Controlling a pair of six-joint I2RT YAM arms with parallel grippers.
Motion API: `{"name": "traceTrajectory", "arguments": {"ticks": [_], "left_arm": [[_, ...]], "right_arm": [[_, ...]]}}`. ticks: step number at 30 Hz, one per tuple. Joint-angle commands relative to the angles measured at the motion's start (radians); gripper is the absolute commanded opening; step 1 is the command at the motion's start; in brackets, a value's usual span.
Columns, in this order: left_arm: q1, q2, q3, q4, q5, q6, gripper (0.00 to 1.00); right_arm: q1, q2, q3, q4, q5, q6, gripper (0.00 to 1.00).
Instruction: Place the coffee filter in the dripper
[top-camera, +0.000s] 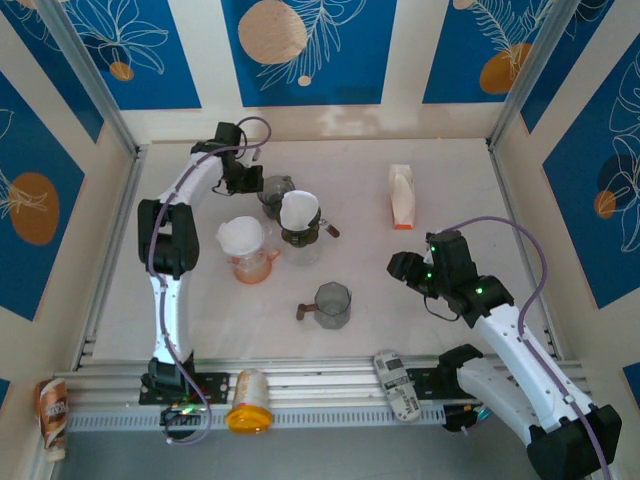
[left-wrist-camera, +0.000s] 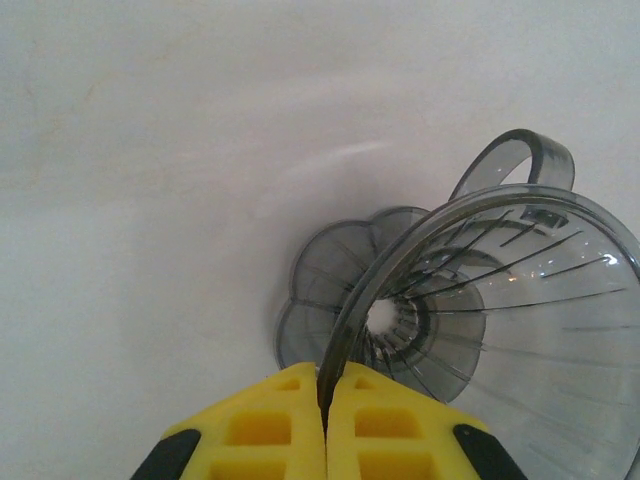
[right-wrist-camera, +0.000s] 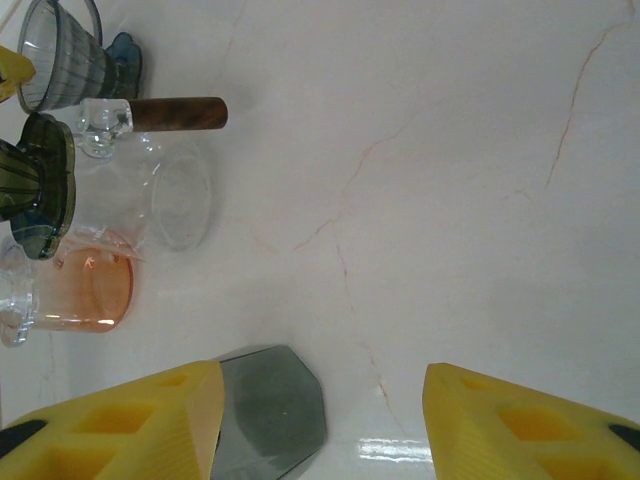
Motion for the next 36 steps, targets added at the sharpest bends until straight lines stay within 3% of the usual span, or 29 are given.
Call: {"name": "traceTrajectory", "arguments": {"ticks": [1,23,31,36], "left_arm": [[0.007,-0.055,-0.017,-0.015,-0.063,-0.008,0.00],[0.049,-0.368,0.006,-0.054,-0.311,-0.118,0.00],[0.047,-0.541,0.015,-0.098,-0.258,-0.196,0.00],[0.034,-0.713,-0.098,-0.058,-0.170,-0.274,0.00]], "right_arm": [[-0.005,-0.013,-0.017,0.003,-0.018,-0.001,0.56],[-0.013,-0.090,-0.031,-0.044,-0.004,-0.003,0.56],[-0.014,-0.136,-0.048,-0.068,-0.006,-0.003,0.56],[-0.013,-0.163,-0.058,-0.082,-0.008,-0.001,0.56]]}}
